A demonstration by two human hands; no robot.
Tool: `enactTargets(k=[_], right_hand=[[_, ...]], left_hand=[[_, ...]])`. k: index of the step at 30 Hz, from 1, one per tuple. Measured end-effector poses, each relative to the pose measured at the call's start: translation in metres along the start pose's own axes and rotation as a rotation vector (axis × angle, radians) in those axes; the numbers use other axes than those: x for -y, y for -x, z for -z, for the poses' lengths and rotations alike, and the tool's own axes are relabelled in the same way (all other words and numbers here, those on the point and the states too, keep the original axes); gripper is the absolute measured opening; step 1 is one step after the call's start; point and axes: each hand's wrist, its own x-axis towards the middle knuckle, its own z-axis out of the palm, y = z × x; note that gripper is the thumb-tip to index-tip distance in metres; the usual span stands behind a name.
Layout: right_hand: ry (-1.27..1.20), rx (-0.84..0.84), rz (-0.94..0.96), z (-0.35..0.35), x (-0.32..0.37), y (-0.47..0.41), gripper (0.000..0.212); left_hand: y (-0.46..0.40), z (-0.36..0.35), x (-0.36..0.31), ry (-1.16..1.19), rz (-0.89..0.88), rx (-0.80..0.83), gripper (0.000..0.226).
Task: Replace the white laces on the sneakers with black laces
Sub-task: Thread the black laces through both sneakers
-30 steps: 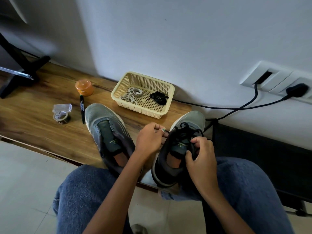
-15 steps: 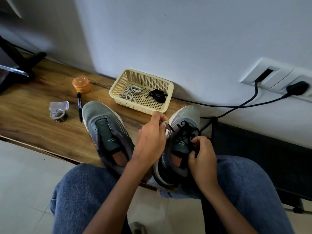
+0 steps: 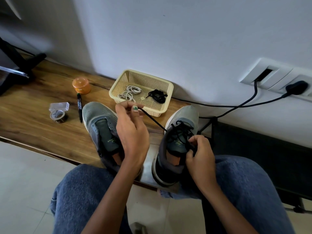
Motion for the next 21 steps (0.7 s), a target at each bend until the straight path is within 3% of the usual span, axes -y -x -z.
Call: enactTargets(k=[3, 5, 8, 9, 12, 14, 21], right_hand=[[0.016, 0.009, -0.010, 0.003, 0.006, -0.003, 0.030], [0.019, -0.057, 0.014, 0.007, 0.014, -0.009, 0.025], [-0.029, -0.111, 0.030, 0.011, 0.027, -0.022, 0.013], [-0.018, -0.084, 0.015, 0.010, 0.031, -0.027, 0.011], [0.177, 0.093, -0.046, 0.005, 0.038, -0.043, 0.037], [0.224, 0.203, -0.118, 0.004, 0.041, -0.050, 0.041], [-0.326, 0.396, -0.570, 0.006, 0.033, -0.064, 0.012]], left_hand=[[0.000, 0.001, -0.001, 0.080, 0.014, 0.014, 0.014], [-0.002, 0.001, 0.001, 0.072, 0.114, 0.127, 0.016], [-0.005, 0.001, 0.007, -0.165, 0.262, 0.374, 0.008], [-0.004, 0.001, 0.010, -0.248, 0.288, 0.465, 0.008], [0.004, -0.001, 0.015, -0.345, 0.316, 0.680, 0.008], [0.008, -0.004, 0.017, -0.381, 0.317, 0.779, 0.007], [0.013, -0.005, 0.020, -0.292, 0.369, 0.871, 0.011]])
